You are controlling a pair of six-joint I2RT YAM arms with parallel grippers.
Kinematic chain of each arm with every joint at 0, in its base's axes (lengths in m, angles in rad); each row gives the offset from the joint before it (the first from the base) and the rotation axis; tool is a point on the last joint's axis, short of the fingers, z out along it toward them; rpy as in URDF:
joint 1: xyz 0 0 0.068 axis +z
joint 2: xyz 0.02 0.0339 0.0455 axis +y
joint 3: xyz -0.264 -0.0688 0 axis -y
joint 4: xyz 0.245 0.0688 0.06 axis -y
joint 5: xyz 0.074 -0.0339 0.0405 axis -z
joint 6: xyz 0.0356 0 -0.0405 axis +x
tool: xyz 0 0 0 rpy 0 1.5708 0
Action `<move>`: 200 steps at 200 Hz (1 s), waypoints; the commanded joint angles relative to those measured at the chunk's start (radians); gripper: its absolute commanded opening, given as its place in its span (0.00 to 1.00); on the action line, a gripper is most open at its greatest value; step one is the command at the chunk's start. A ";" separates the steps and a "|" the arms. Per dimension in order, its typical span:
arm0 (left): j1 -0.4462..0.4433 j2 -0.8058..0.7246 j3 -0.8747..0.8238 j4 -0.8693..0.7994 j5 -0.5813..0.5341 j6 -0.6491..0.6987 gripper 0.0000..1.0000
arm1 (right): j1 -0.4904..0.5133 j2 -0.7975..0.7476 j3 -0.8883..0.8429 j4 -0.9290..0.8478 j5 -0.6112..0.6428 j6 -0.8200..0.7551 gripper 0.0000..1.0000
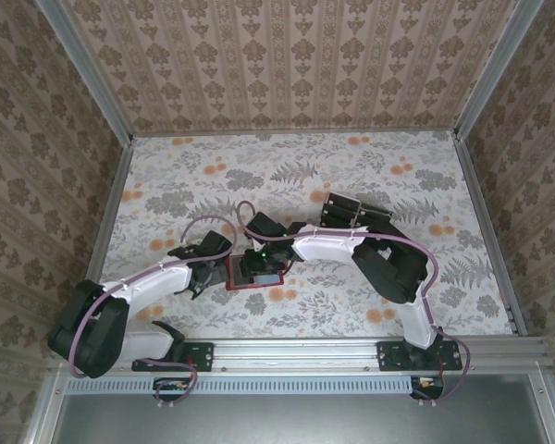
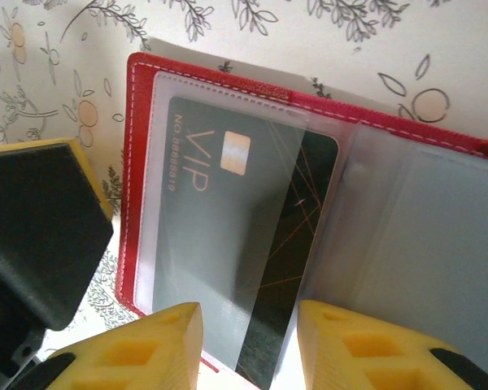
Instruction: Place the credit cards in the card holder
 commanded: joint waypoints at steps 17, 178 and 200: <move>0.004 0.012 -0.011 0.006 0.006 -0.024 1.00 | 0.015 0.034 0.021 0.018 -0.037 0.024 0.38; -0.002 0.006 0.006 0.000 0.007 -0.023 1.00 | 0.012 0.022 0.004 0.013 -0.041 -0.014 0.48; 0.000 -0.020 0.026 -0.017 0.007 -0.014 1.00 | -0.015 -0.014 -0.051 0.013 -0.021 -0.022 0.50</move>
